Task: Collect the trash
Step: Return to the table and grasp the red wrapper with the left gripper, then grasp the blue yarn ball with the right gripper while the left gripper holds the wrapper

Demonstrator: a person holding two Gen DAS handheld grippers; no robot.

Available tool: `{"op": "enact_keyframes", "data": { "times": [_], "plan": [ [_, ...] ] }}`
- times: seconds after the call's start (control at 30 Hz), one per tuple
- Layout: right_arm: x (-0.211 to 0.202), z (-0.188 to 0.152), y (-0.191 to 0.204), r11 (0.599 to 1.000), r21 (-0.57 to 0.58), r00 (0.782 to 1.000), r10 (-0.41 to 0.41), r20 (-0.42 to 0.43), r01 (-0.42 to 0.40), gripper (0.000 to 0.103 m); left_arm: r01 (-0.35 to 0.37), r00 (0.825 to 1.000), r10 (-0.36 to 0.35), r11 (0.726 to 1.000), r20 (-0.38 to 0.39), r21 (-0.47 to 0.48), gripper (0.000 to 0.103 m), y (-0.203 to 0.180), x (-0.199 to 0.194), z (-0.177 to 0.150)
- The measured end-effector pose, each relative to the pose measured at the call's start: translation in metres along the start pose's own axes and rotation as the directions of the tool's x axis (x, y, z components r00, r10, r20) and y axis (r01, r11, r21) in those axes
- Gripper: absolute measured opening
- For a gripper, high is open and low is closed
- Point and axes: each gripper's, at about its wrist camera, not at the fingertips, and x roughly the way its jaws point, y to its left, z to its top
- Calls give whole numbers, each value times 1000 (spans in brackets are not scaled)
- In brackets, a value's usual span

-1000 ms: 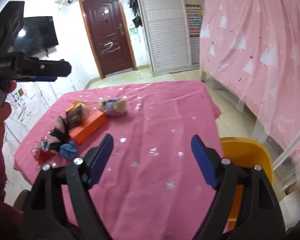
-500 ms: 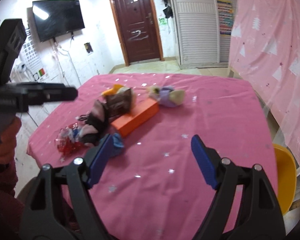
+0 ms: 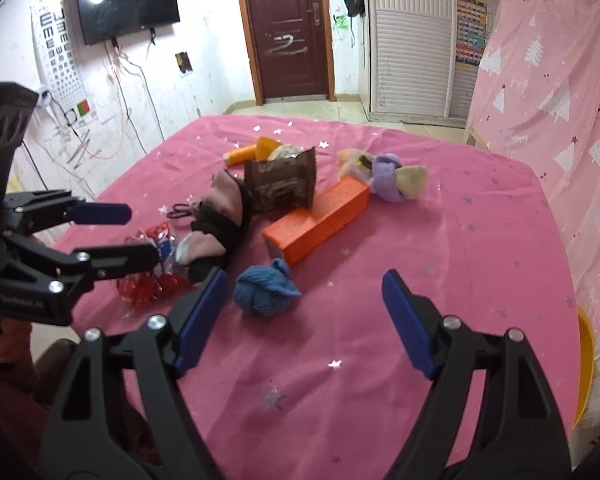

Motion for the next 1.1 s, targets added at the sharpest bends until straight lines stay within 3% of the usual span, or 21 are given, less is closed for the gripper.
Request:
{"op": "enact_keyframes", "data": {
  "times": [0.03,0.33,0.43,0.5,0.57,0.63,0.7,1.1],
  "plan": [
    [2,0,2,1000,-1,1000,-3,-4,3,76,-1,1000,1,1000,-5,-2,56,1,2,-2],
    [14,2,14,1000,-19,999,-19,-33,18,75,53,998,-54,998,-17,-30,53,11,11,-14],
    [20,1,16,1000,-20,998,-17,-53,16,64,86,996,-87,996,-32,-39,41,11,19,-17],
    [24,-1,19,999,-26,998,-25,-62,23,63,64,998,-65,997,-20,-33,27,9,22,-19],
    [27,-2,20,999,-29,997,-17,-70,15,52,66,998,-66,998,-12,-20,20,6,20,-20],
    [28,-2,22,1000,-28,997,-8,-72,6,38,63,998,-64,998,-7,-16,19,4,19,-21],
    [29,-3,24,999,-31,997,3,-71,-5,29,65,998,-65,998,-4,-18,17,3,18,-22],
    [16,-3,16,1000,-10,999,2,-32,-2,29,55,998,-54,997,25,-45,17,9,0,-20]
  ]
}}
